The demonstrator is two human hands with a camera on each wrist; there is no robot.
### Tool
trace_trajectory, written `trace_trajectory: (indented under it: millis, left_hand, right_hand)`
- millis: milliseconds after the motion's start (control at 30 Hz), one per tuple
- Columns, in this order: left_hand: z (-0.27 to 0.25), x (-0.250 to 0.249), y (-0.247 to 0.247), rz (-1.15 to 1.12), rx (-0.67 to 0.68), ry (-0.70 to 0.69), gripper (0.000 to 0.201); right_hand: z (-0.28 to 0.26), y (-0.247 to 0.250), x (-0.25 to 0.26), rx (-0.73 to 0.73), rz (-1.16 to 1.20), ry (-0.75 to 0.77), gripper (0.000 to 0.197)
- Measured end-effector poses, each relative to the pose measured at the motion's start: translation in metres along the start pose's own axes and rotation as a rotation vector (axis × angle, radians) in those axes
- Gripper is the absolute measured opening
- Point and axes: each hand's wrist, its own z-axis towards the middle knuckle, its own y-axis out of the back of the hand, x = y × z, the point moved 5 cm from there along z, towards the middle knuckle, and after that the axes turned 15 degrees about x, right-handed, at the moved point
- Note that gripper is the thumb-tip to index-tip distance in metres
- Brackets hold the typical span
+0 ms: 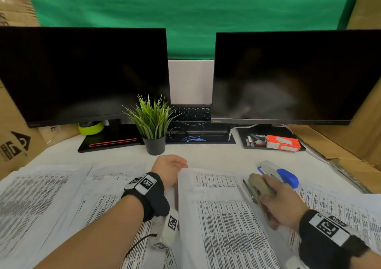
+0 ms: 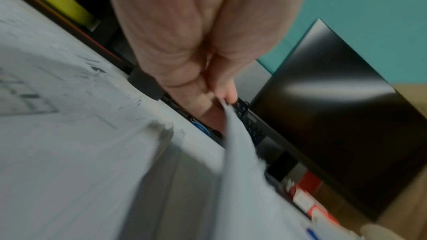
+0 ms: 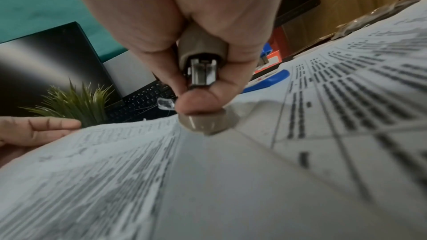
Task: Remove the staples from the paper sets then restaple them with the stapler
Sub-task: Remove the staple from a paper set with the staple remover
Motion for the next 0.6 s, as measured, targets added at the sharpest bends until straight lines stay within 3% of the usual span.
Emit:
trace_trajectory:
  millis: [67,167,233,300,367,433,500,600]
  left_hand:
    - [0.0,0.0,0.011,-0.148,-0.055,-0.038,0.037]
    - [-0.008,-0.001,0.031,0.11,-0.235,-0.02,0.025]
    - [-0.025,-0.013,0.021,0.208,-0.115,-0.031,0.01]
    - [-0.046,-0.02,-0.005,0.137,0.153,0.004,0.027]
    - [-0.067,-0.024,-0.027,0.096,0.297,0.05,0.047]
    - [-0.081,-0.025,-0.035,0.036,0.293,0.047,0.055]
    - [-0.092,-0.027,-0.035,-0.019,0.259,0.023,0.05]
    - [-0.109,-0.03,-0.026,-0.032,0.162,-0.012,0.016]
  right_hand:
    - [0.001,0.0,0.009,-0.04,0.047,0.052,0.057]
    - [-0.004,-0.006,0.024,-0.029,0.095,0.107,0.064]
    - [-0.008,-0.015,0.035,0.033,0.114,0.138,0.068]
    - [-0.017,-0.027,0.052,0.098,0.126,0.182,0.067]
    - [-0.028,-0.041,0.07,0.147,0.091,0.256,0.06]
    - [-0.039,-0.055,0.088,0.153,0.009,0.33,0.056]
    - [-0.047,-0.068,0.101,0.132,-0.116,0.382,0.057]
    - [-0.06,-0.086,0.118,0.092,-0.271,0.447,0.046]
